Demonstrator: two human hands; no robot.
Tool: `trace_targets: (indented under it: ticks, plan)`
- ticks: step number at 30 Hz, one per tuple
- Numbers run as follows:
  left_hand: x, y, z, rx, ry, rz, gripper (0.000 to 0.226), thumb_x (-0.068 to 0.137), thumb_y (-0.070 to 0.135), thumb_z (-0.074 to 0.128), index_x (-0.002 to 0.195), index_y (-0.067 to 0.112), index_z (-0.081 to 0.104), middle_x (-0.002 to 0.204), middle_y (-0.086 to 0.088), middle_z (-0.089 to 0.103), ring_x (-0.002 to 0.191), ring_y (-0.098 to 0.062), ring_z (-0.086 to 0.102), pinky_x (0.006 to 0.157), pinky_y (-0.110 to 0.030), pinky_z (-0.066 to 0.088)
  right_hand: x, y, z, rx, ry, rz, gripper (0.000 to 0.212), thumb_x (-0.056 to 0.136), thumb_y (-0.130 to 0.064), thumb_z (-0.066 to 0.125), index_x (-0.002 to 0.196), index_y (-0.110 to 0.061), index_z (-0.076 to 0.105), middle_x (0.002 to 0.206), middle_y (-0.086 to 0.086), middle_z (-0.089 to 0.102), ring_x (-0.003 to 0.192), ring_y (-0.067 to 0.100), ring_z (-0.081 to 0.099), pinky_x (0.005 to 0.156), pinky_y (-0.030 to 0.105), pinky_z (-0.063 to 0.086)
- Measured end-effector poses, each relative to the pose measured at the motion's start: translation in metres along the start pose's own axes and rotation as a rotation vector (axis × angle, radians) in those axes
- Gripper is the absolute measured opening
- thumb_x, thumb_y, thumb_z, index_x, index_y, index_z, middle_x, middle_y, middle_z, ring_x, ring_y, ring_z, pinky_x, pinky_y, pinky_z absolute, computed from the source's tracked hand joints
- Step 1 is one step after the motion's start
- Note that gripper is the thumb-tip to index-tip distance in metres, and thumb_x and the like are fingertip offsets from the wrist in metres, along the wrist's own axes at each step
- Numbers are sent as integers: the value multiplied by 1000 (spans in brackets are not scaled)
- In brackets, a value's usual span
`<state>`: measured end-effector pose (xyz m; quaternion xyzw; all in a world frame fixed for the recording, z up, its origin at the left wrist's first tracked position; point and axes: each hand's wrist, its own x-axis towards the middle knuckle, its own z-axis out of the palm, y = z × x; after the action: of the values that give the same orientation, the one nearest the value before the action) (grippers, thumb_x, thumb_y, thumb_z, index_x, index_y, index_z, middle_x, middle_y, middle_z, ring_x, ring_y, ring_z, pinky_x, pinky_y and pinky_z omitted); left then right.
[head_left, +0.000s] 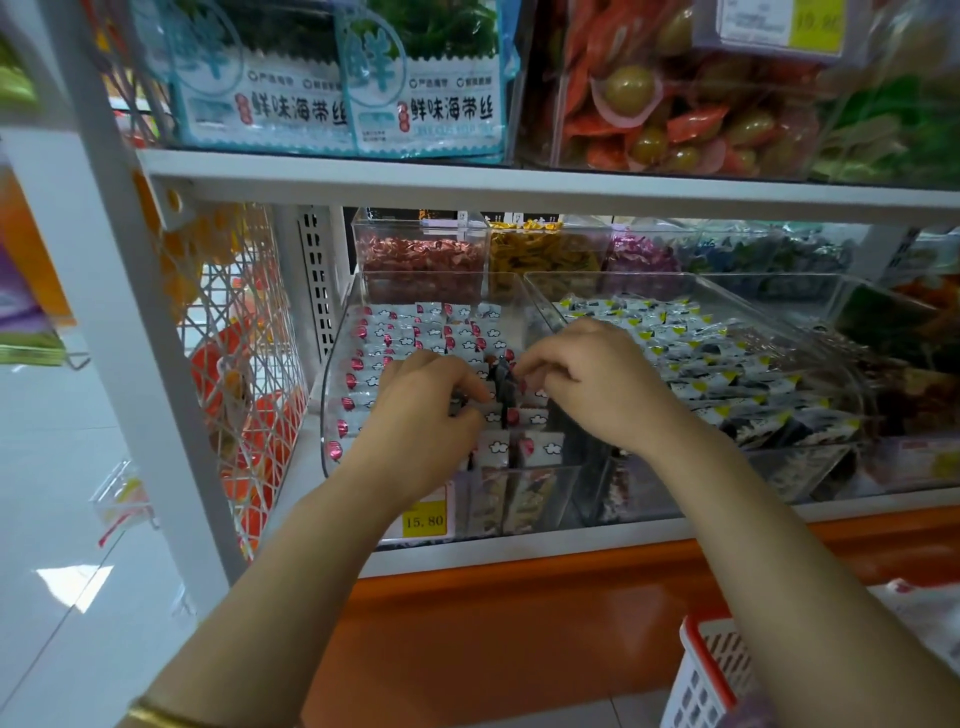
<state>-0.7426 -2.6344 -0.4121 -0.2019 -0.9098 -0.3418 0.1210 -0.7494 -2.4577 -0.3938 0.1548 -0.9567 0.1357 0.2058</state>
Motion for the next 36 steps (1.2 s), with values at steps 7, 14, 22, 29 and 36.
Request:
trace_targets:
  ticks: [7,14,22,29,36]
  plan:
    - [0,-1,-4,-31,11,-14,16,87,11,54,99,19,63,113,-3,50,113,-26,42,91,-33,38,20,6,3,-211,-13,68,26,86,-19,62,110,-27,68,112,6,61,115,23,44,94,32,34]
    - [1,3,5,23,-30,27,36,88,12,52,122,20,59,129,-5,47,125,-25,32,99,-31,31,27,0,13,-419,-110,103,15,83,-27,68,97,-23,71,110,1,62,119,24,38,101,40,28]
    - [5,-1,-2,-24,99,-4,34,89,9,51,119,20,60,128,-4,49,125,-23,37,93,-21,28,19,1,-2,-33,215,91,4,87,-22,62,89,-19,65,94,-6,62,97,13,43,75,28,28]
    - [6,-1,-9,-243,212,-66,34,94,14,49,127,16,54,118,1,56,101,-12,55,71,-4,39,-4,-2,-18,329,564,182,8,95,-11,50,88,-13,46,72,-1,52,58,16,55,51,27,41]
    - [-2,4,-14,-810,122,-282,26,98,22,44,103,5,62,90,-10,66,75,-12,67,63,-19,56,-21,-19,-12,1134,408,432,7,95,-5,49,89,-4,53,75,3,61,53,11,64,57,29,58]
